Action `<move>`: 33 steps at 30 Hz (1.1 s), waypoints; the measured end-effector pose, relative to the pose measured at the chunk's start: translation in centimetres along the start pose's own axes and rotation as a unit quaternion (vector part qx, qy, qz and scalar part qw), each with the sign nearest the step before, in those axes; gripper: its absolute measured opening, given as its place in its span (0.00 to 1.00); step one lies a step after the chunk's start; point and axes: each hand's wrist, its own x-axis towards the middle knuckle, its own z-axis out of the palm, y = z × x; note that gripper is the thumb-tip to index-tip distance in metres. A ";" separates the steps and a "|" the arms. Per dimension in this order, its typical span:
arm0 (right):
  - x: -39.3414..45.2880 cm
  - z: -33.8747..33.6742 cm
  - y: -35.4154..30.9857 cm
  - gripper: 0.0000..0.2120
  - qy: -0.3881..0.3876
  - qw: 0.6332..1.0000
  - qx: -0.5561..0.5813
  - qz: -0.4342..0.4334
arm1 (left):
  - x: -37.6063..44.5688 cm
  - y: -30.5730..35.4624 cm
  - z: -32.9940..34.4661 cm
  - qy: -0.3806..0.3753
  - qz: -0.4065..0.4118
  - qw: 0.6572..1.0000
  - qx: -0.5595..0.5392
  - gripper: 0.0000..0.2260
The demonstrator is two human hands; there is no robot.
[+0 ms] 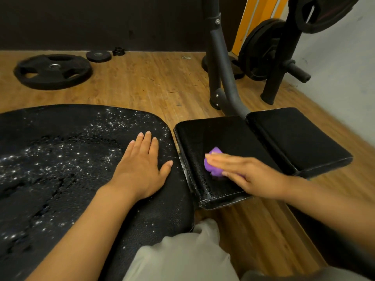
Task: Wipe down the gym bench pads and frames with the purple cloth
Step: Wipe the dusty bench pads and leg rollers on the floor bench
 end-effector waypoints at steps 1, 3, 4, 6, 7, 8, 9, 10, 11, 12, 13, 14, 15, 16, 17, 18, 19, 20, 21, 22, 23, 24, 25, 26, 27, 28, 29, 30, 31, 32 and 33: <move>1.4 -0.4 1.4 0.22 0.016 0.999 -0.027 0.009 | 0.0 0.0 0.0 0.000 0.000 1.000 0.000 0.34; 4.5 -1.3 4.3 0.21 0.057 0.994 -0.051 0.079 | 0.1 0.1 0.0 0.002 -0.001 1.000 -0.002 0.34; 6.3 -1.6 5.4 0.21 0.079 0.988 -0.051 0.122 | 0.1 0.1 0.0 0.005 -0.002 1.000 -0.003 0.34; 9.3 -1.5 6.6 0.21 0.100 0.975 -0.065 0.190 | 0.1 0.1 0.1 0.008 -0.006 1.000 -0.007 0.34; 10.1 -1.0 6.5 0.21 0.104 0.969 -0.077 0.210 | 0.1 0.0 0.1 0.008 -0.006 1.000 -0.009 0.34; 10.4 -0.5 6.1 0.22 0.108 0.967 -0.087 0.216 | 0.0 0.0 0.2 0.009 -0.005 1.000 -0.012 0.34; 10.0 0.0 5.3 0.23 0.110 0.967 -0.091 0.209 | 0.1 0.0 0.3 0.011 -0.004 1.000 -0.016 0.34; 9.2 0.5 4.1 0.24 0.110 0.973 -0.088 0.184 | 0.1 0.0 0.3 0.015 -0.004 1.000 -0.019 0.34; 7.9 1.1 2.7 0.24 0.104 0.981 -0.082 0.144 | 0.1 0.0 0.3 0.019 -0.003 1.000 -0.023 0.34; 6.4 1.7 1.1 0.24 0.093 0.988 -0.073 0.096 | 0.1 0.0 0.4 0.025 -0.001 0.999 -0.028 0.34; 4.8 2.2 -0.5 0.24 0.079 0.994 -0.060 0.053 | 0.1 -0.1 0.5 0.033 0.001 0.999 -0.036 0.34; 3.1 2.6 -2.1 0.23 0.062 0.997 -0.047 0.019 | 0.0 -0.1 0.4 0.043 0.004 0.998 -0.047 0.35; 1.5 2.9 -3.3 0.22 0.044 0.998 -0.033 -0.007 | -0.1 -0.1 0.4 0.055 0.007 0.997 -0.061 0.35; 0.1 3.1 -4.1 0.22 0.027 0.999 -0.020 -0.027 | -0.3 -0.1 0.3 0.065 0.009 0.995 -0.076 0.34; -1.0 3.1 -4.5 0.22 0.011 0.999 -0.010 -0.041 | -0.4 -0.1 0.2 0.075 0.009 0.993 -0.089 0.34; -1.8 3.0 -4.7 0.22 -0.002 0.999 -0.009 -0.050 | -0.6 -0.1 0.2 0.082 0.009 0.992 -0.100 0.34; -2.3 2.8 -4.8 0.22 -0.012 0.998 -0.012 -0.057 | -0.8 0.0 0.1 0.087 0.009 0.991 -0.106 0.34; -2.5 2.7 -4.8 0.22 -0.019 0.998 -0.017 -0.061 | -0.9 0.0 0.0 0.088 0.008 0.990 -0.108 0.33; -2.5 2.5 -4.7 0.23 -0.023 0.998 -0.022 -0.063 | -1.0 0.0 -0.1 0.085 0.006 0.991 -0.107 0.33; -2.5 2.3 -4.6 0.23 -0.028 0.997 -0.027 -0.064 | -1.1 0.1 -0.3 0.081 0.004 0.991 -0.105 0.33; -2.4 2.2 -4.5 0.23 -0.034 0.997 -0.034 -0.064 | -1.2 0.1 -0.4 0.076 0.001 0.992 -0.103 0.33; -2.2 2.0 -4.3 0.23 -0.042 0.996 -0.043 -0.066 | -1.3 0.1 -0.5 0.071 -0.002 0.992 -0.100 0.33; -2.0 1.7 -4.2 0.24 -0.050 0.995 -0.049 -0.071 | -1.3 0.2 -0.6 0.067 -0.004 0.993 -0.093 0.32; -1.7 1.5 -4.1 0.24 -0.058 0.994 -0.049 -0.075 | -1.4 0.2 -0.6 0.060 -0.006 0.994 -0.086 0.32; -1.3 1.3 -4.0 0.24 -0.063 0.994 -0.044 -0.077 | -1.6 0.3 -0.6 0.052 -0.008 0.995 -0.080 0.32; -0.8 1.1 -3.9 0.24 -0.062 0.995 -0.038 -0.074 | -1.8 0.4 -0.8 0.044 -0.011 0.996 -0.074 0.32; -0.3 0.9 -3.7 0.24 -0.055 0.996 -0.031 -0.066 | -1.9 0.5 -1.0 0.032 -0.013 0.997 -0.067 0.32; 0.3 0.8 -3.5 0.23 -0.039 0.998 -0.022 -0.053 | -2.0 0.6 -1.4 0.017 -0.013 0.998 -0.057 0.33; 1.0 0.9 -3.2 0.23 -0.017 0.999 -0.012 -0.035 | -2.0 0.6 -1.8 0.002 -0.012 0.999 -0.044 0.33; 1.6 0.9 -3.0 0.23 0.006 1.000 -0.001 -0.015 | -1.9 0.5 -2.3 -0.014 -0.011 0.999 -0.030 0.33; 2.2 1.1 -2.9 0.22 0.025 1.000 0.013 0.009 | -1.8 0.4 -2.8 -0.030 -0.009 0.999 -0.015 0.33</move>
